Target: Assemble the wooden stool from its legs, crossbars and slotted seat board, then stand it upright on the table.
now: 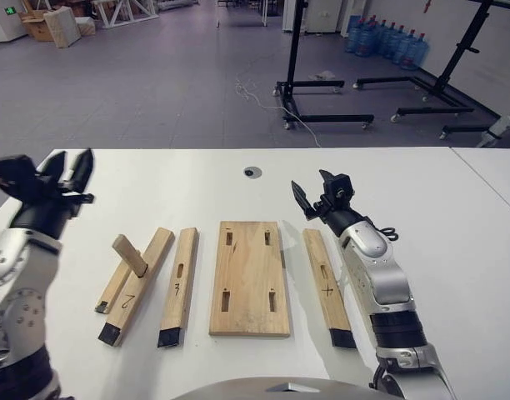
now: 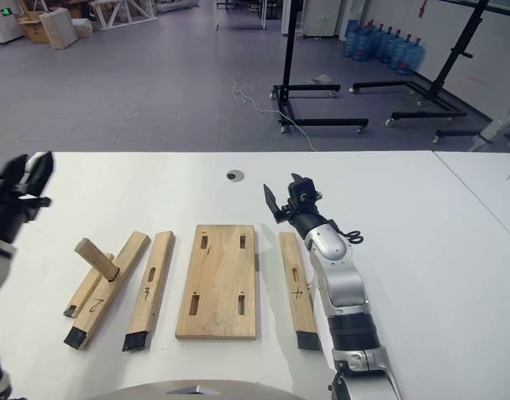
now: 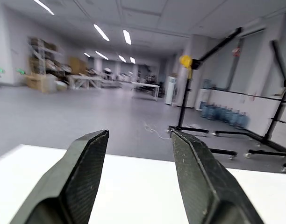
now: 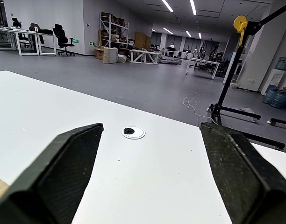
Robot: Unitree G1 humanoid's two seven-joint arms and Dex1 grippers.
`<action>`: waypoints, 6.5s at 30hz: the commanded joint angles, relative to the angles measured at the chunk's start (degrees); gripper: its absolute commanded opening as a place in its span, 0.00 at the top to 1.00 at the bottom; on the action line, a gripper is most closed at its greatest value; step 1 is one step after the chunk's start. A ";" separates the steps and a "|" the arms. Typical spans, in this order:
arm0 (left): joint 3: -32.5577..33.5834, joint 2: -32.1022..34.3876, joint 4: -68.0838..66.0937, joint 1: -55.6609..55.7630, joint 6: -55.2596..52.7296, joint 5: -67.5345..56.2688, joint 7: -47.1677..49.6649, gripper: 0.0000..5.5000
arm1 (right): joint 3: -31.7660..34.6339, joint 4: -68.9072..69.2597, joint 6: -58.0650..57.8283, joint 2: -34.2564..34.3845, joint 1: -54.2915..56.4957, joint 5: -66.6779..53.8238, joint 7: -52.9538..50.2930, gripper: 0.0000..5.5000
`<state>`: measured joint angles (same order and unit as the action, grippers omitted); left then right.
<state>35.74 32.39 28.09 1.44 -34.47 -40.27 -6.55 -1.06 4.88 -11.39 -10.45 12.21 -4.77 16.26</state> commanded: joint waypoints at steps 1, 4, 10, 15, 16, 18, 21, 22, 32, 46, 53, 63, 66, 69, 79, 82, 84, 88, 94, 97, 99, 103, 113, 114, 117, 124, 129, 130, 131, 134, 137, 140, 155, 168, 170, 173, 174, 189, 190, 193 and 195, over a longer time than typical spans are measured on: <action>2.52 3.78 -4.19 -5.83 -0.11 3.52 -4.40 0.56 | 0.59 1.29 -1.20 0.02 -1.86 -0.35 -0.73 0.31; 2.29 5.10 -8.74 -12.80 1.34 6.75 -10.65 0.48 | 0.12 1.98 -1.45 0.52 -3.60 -0.14 -1.32 0.31; -7.04 6.68 -6.43 -24.64 0.16 14.47 -17.75 0.35 | 0.12 3.89 -2.69 0.57 -6.59 -0.08 -2.31 0.31; -10.61 3.48 5.58 -30.86 -6.61 10.78 -18.20 0.35 | 0.00 6.05 -4.07 0.99 -8.63 -0.08 -3.29 0.31; -11.15 2.99 7.42 -31.54 -7.93 10.07 -17.94 0.35 | 0.08 6.45 -4.35 1.02 -8.93 -0.07 -3.43 0.31; -12.76 2.14 9.53 -31.67 -10.68 9.27 -16.87 0.35 | 0.02 6.73 -4.72 1.08 -9.05 0.07 -3.60 0.31; -16.87 0.24 9.94 -31.76 -13.62 10.33 -14.35 0.35 | -0.16 7.05 -5.06 1.37 -8.85 0.11 -4.02 0.31; -18.06 -0.06 10.10 -32.01 -14.09 10.90 -13.70 0.35 | -0.22 7.20 -5.21 1.47 -8.70 0.07 -4.05 0.31; -19.67 -2.79 7.38 -32.56 -12.87 14.76 -11.11 0.35 | -0.80 8.32 -6.20 1.17 -9.07 -0.30 -3.50 0.31; -22.18 -3.05 6.03 -33.13 -12.96 16.78 -11.91 0.44 | -0.60 8.09 -6.18 1.58 -8.08 -0.39 -3.89 0.31; -22.60 -2.25 3.62 -33.01 -12.22 18.24 -13.04 0.62 | -0.17 7.78 -6.15 1.78 -7.47 -0.49 -4.13 0.31; -24.42 -3.96 3.33 -30.31 -11.77 18.52 -13.09 0.63 | -0.22 7.27 -5.58 2.18 -6.79 -0.18 -4.25 0.31; -22.40 -6.23 3.60 -26.49 -10.77 16.18 -12.65 0.63 | 0.12 7.32 -5.03 2.47 -5.75 -0.69 -4.19 0.31; -20.90 -7.72 3.57 -21.90 -9.86 13.85 -12.91 0.63 | 1.42 7.44 -4.20 2.92 -3.43 -2.63 -3.62 0.31; -15.20 -10.72 5.44 -9.99 -10.32 -7.32 -21.98 0.63 | 7.74 13.80 -27.85 0.01 5.32 -44.59 17.61 0.31; -15.07 -9.32 3.64 -5.78 -12.23 -18.55 -27.95 0.63 | 6.94 12.22 -33.94 0.61 8.30 -54.86 22.58 0.31; -15.09 -7.53 3.44 -4.35 -13.19 -24.16 -31.54 0.63 | 5.28 10.45 -35.52 1.36 9.64 -56.96 24.13 0.31; -16.83 -4.79 3.47 -3.62 -14.32 -29.55 -35.88 0.63 | 4.53 7.85 -37.38 2.03 11.23 -60.03 25.99 0.31; -20.19 -3.81 4.13 -3.39 -13.63 -30.98 -37.00 0.63 | 5.41 5.75 -39.34 2.30 14.70 -63.65 25.04 0.31; -21.57 -3.90 4.59 -4.35 -12.79 -30.01 -36.93 0.63 | 5.20 6.18 -40.45 1.53 15.43 -64.79 25.13 0.31; -22.03 -4.00 5.05 -5.09 -12.29 -29.96 -36.84 0.63 | 5.13 6.00 -40.87 1.16 15.56 -64.91 25.36 0.31; -23.26 -4.15 5.86 -6.17 -11.49 -29.78 -36.49 0.63 | 5.63 5.59 -41.52 1.34 15.83 -66.42 26.08 0.41; -25.97 -4.89 5.90 -8.58 -8.26 -26.90 -35.62 0.63 | 4.70 6.16 -41.72 0.15 15.65 -66.15 26.59 0.62; -26.23 -5.02 5.83 -8.89 -7.86 -26.60 -35.56 0.63 | 4.67 6.28 -41.61 -0.03 15.62 -66.07 26.80 0.62; -27.71 -5.75 4.61 -8.73 -6.17 -22.67 -33.26 0.63 | 4.24 7.18 -38.82 -0.41 15.33 -63.19 27.44 0.62; -27.98 -8.84 3.22 -9.49 -4.85 -25.14 -31.60 0.44 | 6.09 8.64 -37.03 -2.76 15.02 -63.39 32.98 0.63; -27.98 -10.40 3.88 -12.66 -2.99 -25.63 -32.39 0.30 | 9.61 4.51 -40.03 -8.48 19.09 -66.02 37.42 0.63; -27.75 -10.56 4.11 -13.50 -2.40 -25.39 -32.44 0.29 | 9.93 3.75 -39.98 -10.25 19.87 -65.16 38.76 0.63; -27.40 -10.65 4.44 -14.43 -1.82 -25.19 -32.44 0.27 | 10.06 2.85 -39.77 -11.91 20.66 -63.97 40.04 0.63; -26.09 -10.71 4.51 -16.98 -0.30 -24.50 -32.14 0.27 | 10.51 -3.96 -37.69 -16.88 24.49 -58.32 42.08 0.63; -25.52 -10.97 3.66 -17.14 0.82 -23.03 -30.41 0.27 | 9.39 -11.52 -27.42 -18.26 26.20 -47.72 44.20 0.63; -25.37 -10.37 2.83 -15.93 1.15 -21.09 -28.74 0.27 | 5.31 -13.38 -16.61 -18.03 24.37 -37.97 48.45 0.63; -25.99 -3.13 0.11 -12.46 -3.93 -18.25 -30.03 0.27 | 1.08 -34.21 3.27 -14.76 30.02 -26.36 70.10 0.63; -26.63 -1.41 -2.22 -11.83 -4.14 -15.35 -33.30 0.27 | 2.25 -46.00 10.88 -11.82 32.18 -22.94 74.19 0.63; -26.68 -1.39 -2.45 -11.88 -4.18 -15.06 -33.63 0.27 | 2.43 -46.97 11.17 -11.41 32.76 -22.73 74.62 0.63; -26.62 -1.46 -2.59 -12.37 -4.13 -14.66 -34.17 0.27 | 2.29 -47.41 10.93 -11.27 33.42 -22.79 75.68 0.63; -26.69 -1.49 -2.64 -12.53 -4.06 -14.41 -34.32 0.27 | 2.15 -47.38 10.94 -11.22 33.66 -22.82 75.94 0.63; -27.84 -2.23 -2.72 -13.61 -3.16 -12.06 -35.61 0.27 | -0.04 -52.81 12.31 -9.58 35.48 -21.92 76.18 0.63; -27.92 -2.23 -2.80 -13.49 -3.19 -11.94 -35.69 0.27 | -0.35 -52.89 12.42 -9.42 35.62 -21.96 76.18 0.63; -28.02 -2.24 -3.01 -13.12 -3.23 -11.71 -35.82 0.27 | -1.22 -53.22 12.62 -9.35 35.92 -22.02 76.20 0.63; -27.92 -2.19 -3.16 -13.05 -3.16 -11.60 -35.91 0.27 | -1.87 -53.97 12.38 -9.59 36.29 -21.98 76.21 0.63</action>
<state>8.06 30.10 25.51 -11.78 -37.86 -52.89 -42.35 -2.34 -48.71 0.74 -19.82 46.21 -27.00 92.28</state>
